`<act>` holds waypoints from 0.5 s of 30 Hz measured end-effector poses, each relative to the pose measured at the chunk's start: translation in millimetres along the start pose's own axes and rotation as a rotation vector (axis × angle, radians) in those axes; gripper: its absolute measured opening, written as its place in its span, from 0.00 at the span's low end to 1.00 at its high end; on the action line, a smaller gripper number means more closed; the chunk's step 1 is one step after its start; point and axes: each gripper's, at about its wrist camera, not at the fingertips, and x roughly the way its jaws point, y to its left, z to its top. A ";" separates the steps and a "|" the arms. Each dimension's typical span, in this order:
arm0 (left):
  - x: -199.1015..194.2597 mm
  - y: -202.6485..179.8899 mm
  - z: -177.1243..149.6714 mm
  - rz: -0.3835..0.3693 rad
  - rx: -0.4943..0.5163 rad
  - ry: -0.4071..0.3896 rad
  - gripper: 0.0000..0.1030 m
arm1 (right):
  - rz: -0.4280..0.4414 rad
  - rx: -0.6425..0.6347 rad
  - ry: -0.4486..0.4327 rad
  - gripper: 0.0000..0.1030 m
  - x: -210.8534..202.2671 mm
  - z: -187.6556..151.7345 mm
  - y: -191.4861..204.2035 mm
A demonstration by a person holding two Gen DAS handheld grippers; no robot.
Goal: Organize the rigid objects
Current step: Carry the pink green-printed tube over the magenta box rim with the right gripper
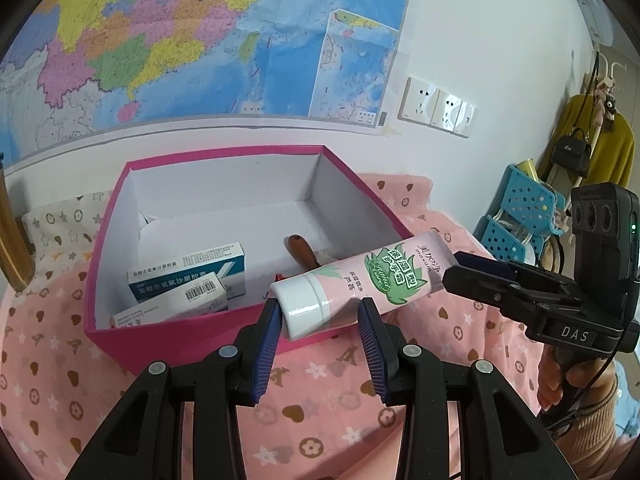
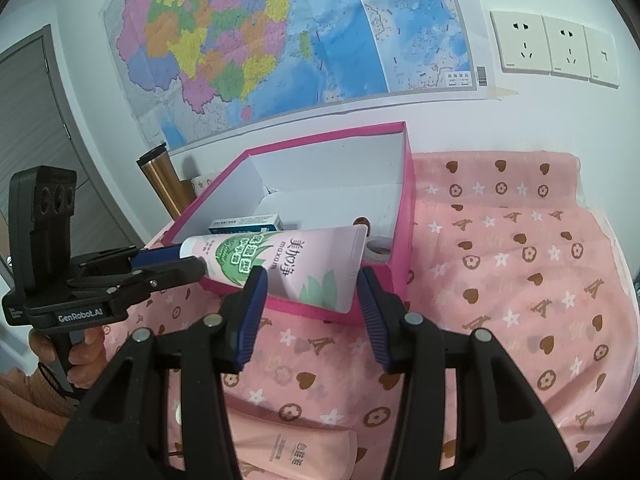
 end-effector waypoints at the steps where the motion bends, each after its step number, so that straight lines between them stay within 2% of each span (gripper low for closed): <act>1: 0.3 0.2 0.6 0.002 0.001 -0.001 0.38 | 0.000 0.000 0.000 0.48 0.1 0.0 -0.1; 15: 4.5 4.4 7.7 0.005 0.002 -0.003 0.38 | -0.006 -0.006 -0.006 0.48 4.4 8.0 -1.7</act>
